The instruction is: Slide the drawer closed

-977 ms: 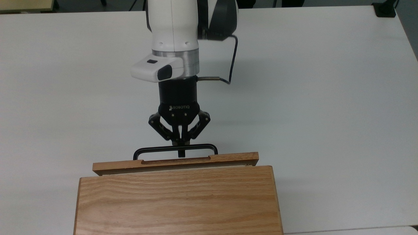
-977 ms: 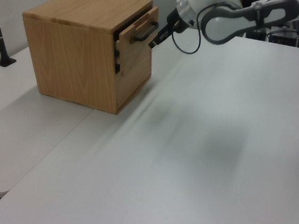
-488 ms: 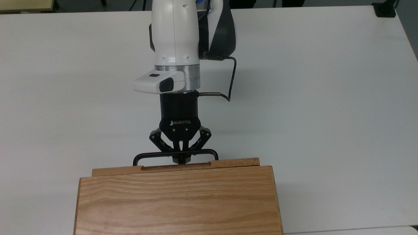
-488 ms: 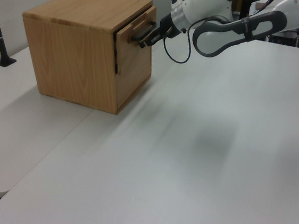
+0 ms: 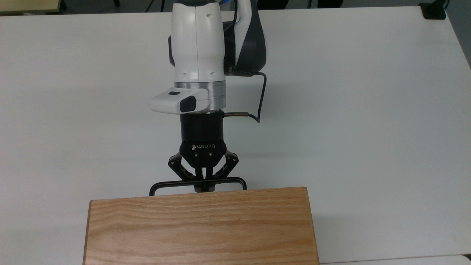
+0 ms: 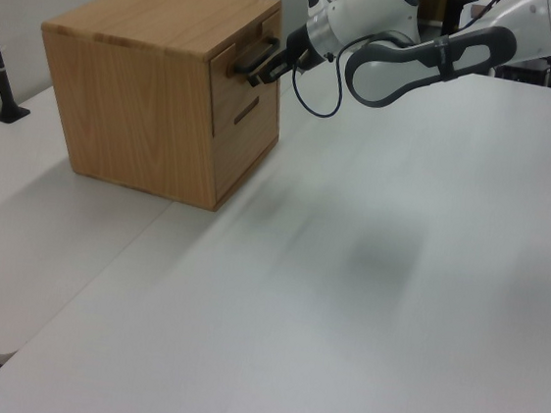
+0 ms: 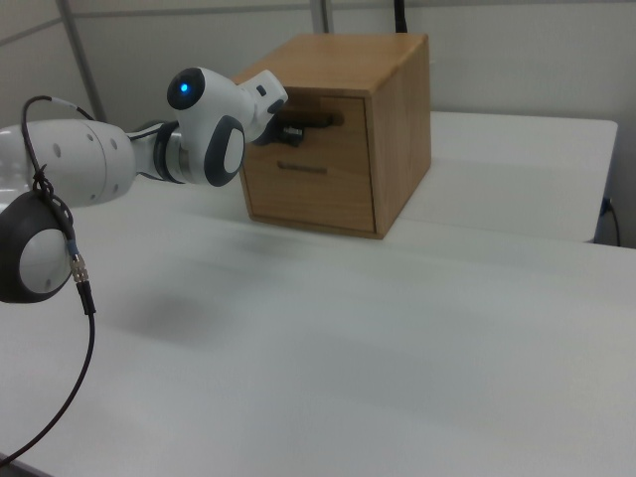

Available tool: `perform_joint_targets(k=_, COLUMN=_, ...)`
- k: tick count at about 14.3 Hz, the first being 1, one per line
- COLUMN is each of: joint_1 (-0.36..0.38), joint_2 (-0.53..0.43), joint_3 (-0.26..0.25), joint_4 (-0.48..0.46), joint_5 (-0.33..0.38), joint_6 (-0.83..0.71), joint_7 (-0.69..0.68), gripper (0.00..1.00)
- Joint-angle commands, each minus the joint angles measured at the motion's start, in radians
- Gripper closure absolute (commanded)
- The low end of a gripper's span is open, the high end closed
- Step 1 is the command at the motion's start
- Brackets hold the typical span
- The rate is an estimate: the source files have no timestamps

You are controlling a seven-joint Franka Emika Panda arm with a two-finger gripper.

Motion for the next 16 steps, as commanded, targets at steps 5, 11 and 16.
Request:
perform_joint_targets(k=5, joint_1=0.009, joint_2=-0.238, joint_3=-0.01, joint_4=-0.257, joint_5=-0.027, joint_6=-0.238, joint_7=0.007, gripper=1.0)
perform_joint_targets(k=11, joint_1=0.012, joint_2=-0.393, joint_3=-0.002, joint_4=-0.255, joint_5=-0.032, joint_6=-0.831, joint_7=-0.007, gripper=1.0)
perform_joint_targets(k=16, joint_1=0.009, joint_2=-0.526, joint_3=0.001, joint_4=-0.275, joint_5=-0.032, joint_6=-1.146, joint_7=-0.01, gripper=0.98)
